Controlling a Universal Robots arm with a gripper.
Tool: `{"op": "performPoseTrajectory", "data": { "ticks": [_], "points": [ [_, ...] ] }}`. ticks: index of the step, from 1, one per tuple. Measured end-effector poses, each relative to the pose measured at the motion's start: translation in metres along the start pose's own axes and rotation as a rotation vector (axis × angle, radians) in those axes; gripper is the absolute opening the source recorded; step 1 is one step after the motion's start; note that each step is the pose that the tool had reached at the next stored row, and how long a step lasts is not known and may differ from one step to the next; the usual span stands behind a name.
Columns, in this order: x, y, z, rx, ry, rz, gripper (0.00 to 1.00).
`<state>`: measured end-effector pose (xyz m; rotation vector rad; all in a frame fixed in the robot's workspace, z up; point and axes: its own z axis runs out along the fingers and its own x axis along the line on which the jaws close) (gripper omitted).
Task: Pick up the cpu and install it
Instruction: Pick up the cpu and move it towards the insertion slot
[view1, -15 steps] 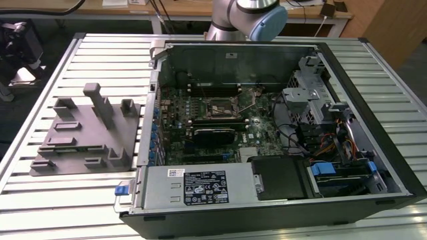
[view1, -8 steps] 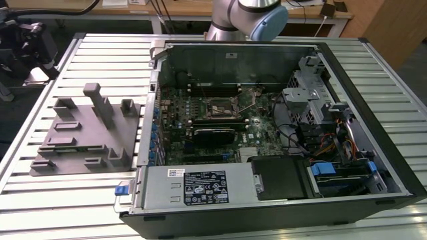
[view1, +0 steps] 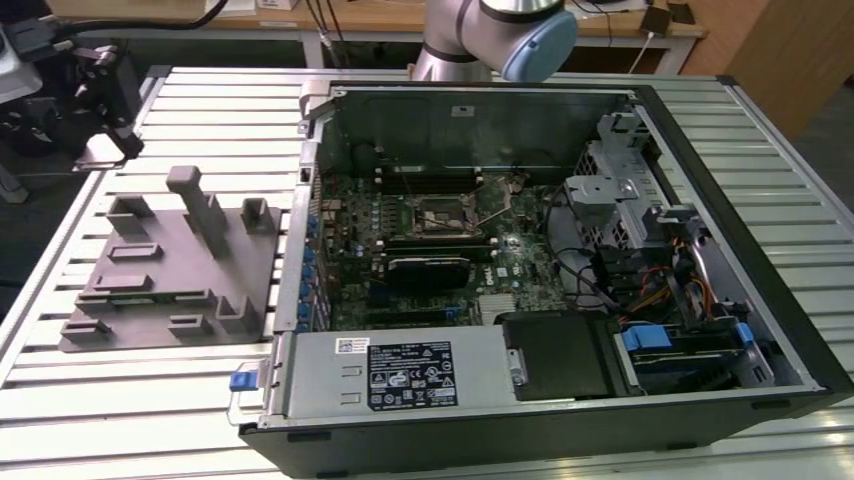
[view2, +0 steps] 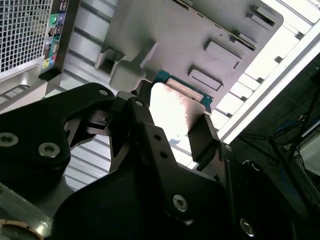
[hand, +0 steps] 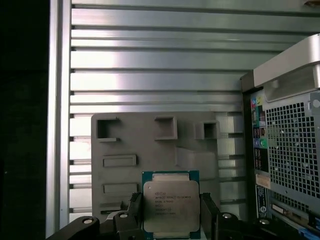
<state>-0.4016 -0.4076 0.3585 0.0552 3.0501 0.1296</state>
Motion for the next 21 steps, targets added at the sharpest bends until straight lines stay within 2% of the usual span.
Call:
{"op": "performPoseTrajectory", "data": {
  "ticks": [7, 13, 21],
  "points": [
    [-0.0078, 0.0008, -0.0064, 0.0, 0.0017, 0.0, 0.55],
    [-0.026, 0.0015, -0.0052, 0.0, 0.0064, 0.001, 0.55],
    [-0.0498, 0.0022, -0.0032, 0.0006, 0.0175, 0.001, 0.55]
  ]
}}
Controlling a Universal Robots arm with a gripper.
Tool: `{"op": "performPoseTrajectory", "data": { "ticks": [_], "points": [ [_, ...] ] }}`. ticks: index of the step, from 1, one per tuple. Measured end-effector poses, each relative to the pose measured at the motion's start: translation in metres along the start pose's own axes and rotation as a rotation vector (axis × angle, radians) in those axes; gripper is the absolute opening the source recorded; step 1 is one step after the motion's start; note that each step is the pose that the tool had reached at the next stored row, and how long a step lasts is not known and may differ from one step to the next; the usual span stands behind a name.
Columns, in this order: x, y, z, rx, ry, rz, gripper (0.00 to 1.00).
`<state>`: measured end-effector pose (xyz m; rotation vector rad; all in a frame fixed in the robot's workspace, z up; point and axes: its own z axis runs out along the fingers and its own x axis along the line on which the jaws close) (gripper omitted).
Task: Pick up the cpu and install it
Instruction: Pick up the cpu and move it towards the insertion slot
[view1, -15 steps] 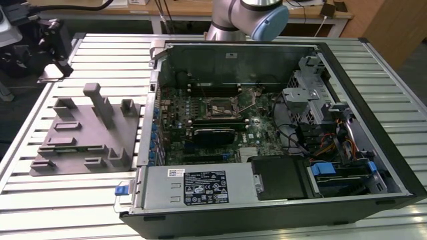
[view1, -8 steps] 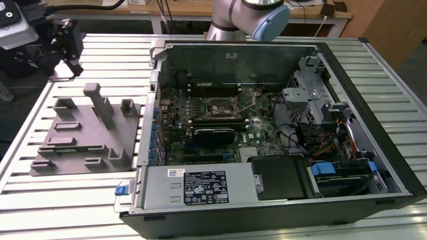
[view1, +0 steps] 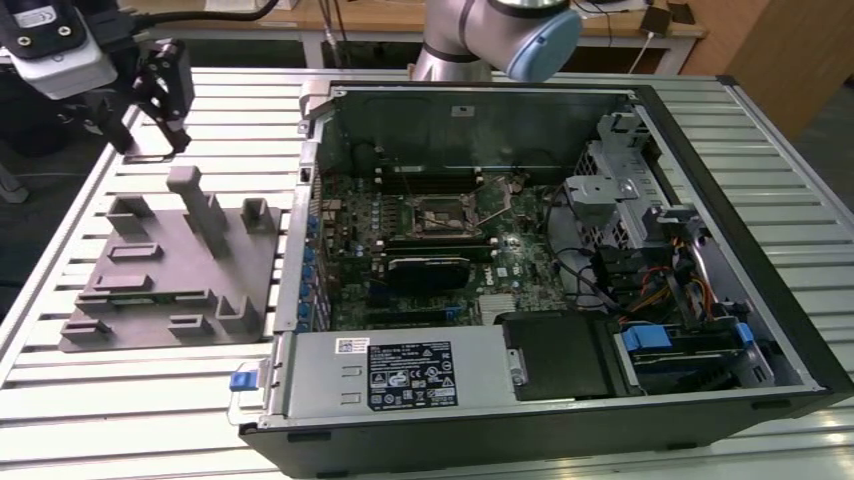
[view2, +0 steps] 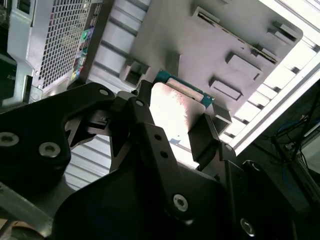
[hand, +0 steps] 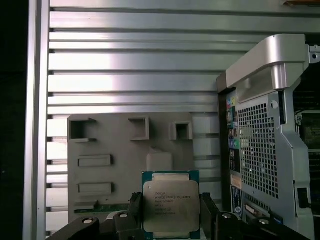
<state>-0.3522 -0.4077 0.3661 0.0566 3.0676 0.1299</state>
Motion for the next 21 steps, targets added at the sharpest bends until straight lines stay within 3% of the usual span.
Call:
{"op": "performPoseTrajectory", "data": {
  "ticks": [21],
  "points": [
    [-0.0769, 0.0026, 0.0056, 0.0011, 0.0314, 0.003, 0.55]
  ]
}}
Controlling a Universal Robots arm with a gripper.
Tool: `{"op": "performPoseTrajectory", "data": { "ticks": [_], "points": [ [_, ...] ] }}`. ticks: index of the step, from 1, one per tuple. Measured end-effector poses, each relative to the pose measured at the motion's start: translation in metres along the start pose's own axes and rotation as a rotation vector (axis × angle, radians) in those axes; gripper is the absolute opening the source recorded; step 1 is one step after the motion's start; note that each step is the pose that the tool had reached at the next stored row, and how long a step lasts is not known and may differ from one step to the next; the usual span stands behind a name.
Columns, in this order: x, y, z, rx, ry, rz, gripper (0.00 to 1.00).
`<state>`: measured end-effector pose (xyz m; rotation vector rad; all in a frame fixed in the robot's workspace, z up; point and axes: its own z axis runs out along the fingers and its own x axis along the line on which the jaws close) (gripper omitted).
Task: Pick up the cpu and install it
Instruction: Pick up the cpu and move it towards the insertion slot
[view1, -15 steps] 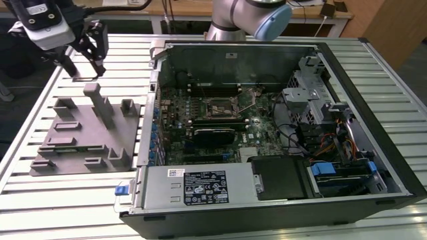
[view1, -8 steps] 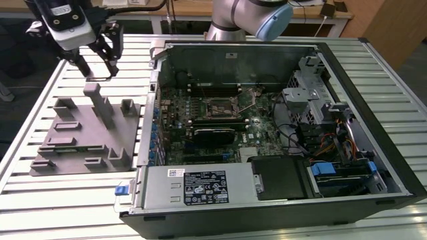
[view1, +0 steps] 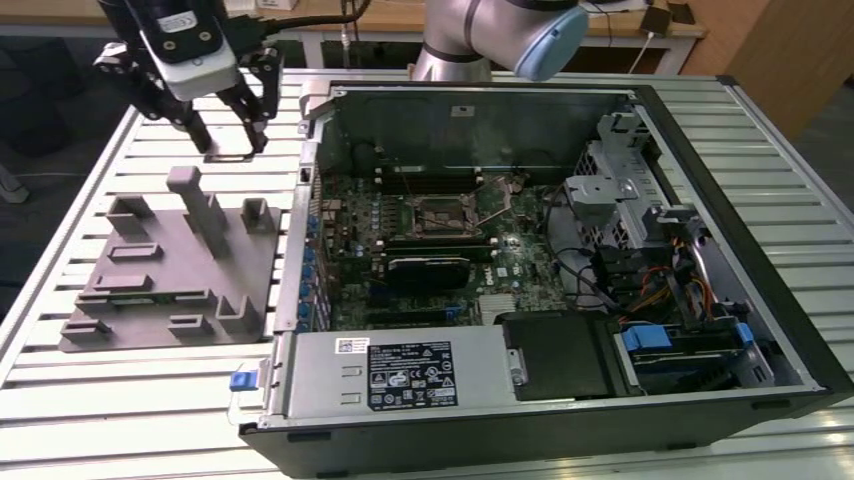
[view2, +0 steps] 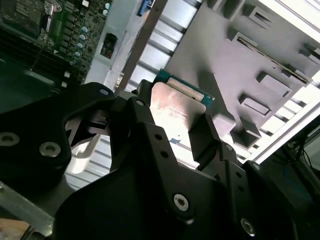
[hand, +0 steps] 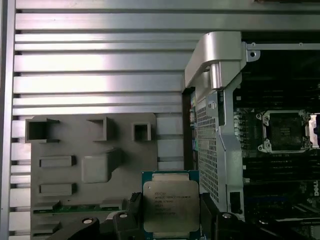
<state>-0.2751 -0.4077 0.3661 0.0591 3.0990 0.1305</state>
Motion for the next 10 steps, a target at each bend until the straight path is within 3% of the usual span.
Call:
{"op": "performPoseTrajectory", "data": {
  "ticks": [10],
  "points": [
    [-0.0378, 0.0014, 0.0015, 0.0006, 0.0124, 0.001, 0.55]
  ]
}}
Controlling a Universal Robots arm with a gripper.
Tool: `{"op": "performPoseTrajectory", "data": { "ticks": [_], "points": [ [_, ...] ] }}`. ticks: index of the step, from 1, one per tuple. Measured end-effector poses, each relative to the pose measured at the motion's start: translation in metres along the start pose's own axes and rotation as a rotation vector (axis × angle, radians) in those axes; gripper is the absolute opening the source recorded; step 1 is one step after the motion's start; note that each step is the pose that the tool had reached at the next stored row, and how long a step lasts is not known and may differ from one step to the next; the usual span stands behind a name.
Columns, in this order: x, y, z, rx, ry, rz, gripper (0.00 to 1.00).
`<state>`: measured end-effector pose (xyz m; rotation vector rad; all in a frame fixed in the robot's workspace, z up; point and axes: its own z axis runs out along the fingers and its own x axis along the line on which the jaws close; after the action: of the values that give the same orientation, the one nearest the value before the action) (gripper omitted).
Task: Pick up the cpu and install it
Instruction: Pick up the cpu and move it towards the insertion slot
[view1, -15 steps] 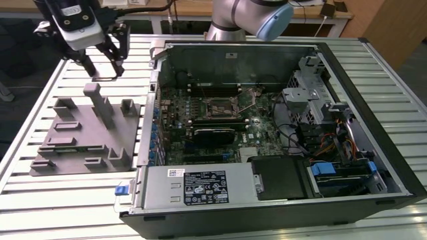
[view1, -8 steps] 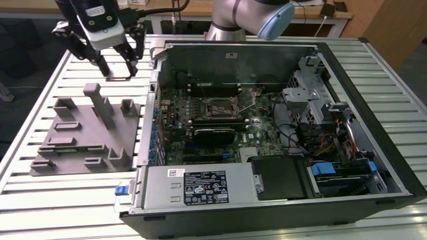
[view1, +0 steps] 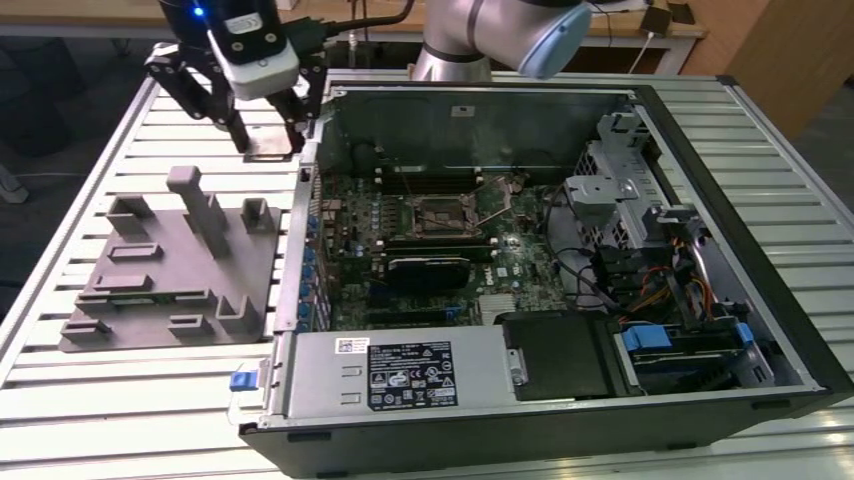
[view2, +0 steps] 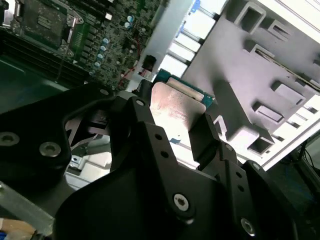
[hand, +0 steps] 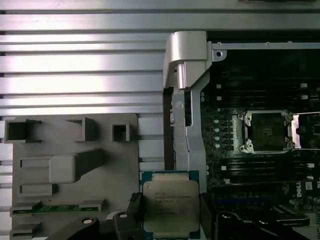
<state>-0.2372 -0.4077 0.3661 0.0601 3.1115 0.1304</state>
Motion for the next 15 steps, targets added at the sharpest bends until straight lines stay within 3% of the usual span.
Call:
{"op": "performPoseTrajectory", "data": {
  "ticks": [15],
  "points": [
    [-0.0554, 0.0021, 0.0016, 0.0006, 0.0164, 0.001, 0.55]
  ]
}}
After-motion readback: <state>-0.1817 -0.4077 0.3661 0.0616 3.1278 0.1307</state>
